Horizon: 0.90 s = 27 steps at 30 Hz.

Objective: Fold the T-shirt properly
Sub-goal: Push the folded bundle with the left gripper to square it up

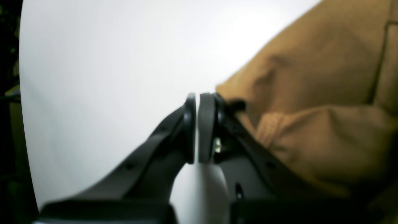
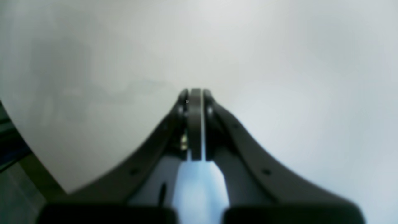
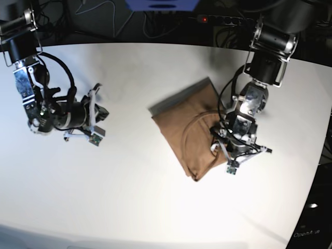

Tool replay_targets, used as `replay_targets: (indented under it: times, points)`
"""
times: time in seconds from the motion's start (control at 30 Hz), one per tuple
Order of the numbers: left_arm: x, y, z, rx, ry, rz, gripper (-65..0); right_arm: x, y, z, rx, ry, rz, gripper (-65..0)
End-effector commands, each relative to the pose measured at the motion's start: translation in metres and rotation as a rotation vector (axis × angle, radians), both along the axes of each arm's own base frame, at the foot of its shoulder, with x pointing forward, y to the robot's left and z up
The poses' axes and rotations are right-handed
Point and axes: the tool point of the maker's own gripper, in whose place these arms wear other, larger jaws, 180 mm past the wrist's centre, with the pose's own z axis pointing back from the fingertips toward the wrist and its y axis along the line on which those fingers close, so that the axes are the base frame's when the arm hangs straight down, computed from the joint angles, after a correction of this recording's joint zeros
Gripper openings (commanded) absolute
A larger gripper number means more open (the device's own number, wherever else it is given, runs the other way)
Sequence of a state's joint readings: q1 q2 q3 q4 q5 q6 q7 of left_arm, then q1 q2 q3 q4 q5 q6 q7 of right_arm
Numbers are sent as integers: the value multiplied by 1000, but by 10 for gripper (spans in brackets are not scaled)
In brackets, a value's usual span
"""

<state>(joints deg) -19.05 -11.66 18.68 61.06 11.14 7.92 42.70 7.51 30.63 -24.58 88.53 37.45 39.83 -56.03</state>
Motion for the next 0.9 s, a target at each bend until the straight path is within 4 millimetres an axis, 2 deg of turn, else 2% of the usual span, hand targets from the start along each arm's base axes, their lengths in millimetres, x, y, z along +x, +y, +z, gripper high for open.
replay_targets:
  times: [0.0, 0.13, 0.33, 0.47, 0.67, 0.87]
  points:
    - [17, -12, 17, -14, -55, -26, -626, 9, -5, 11, 11, -37, -8, -649]
    - [33, -31, 27, -40, -98, -51, -626, 1, -14, 6, -4, -18, -18, -649]
    - [52, -49, 17, -61, -103, -73, -626, -10, -13, -1, 6, 2, -20, -649]
    - [55, -63, 7, -79, -105, -94, -625, -21, -17, -7, 13, 19, -23, -649]
    - [60, -81, 12, -108, -136, -118, -625, -28, -17, -12, 12, 36, -23, -649]
    - [62, -83, 15, -112, -146, -120, -625, -32, -16, -14, 15, 45, -23, -649]
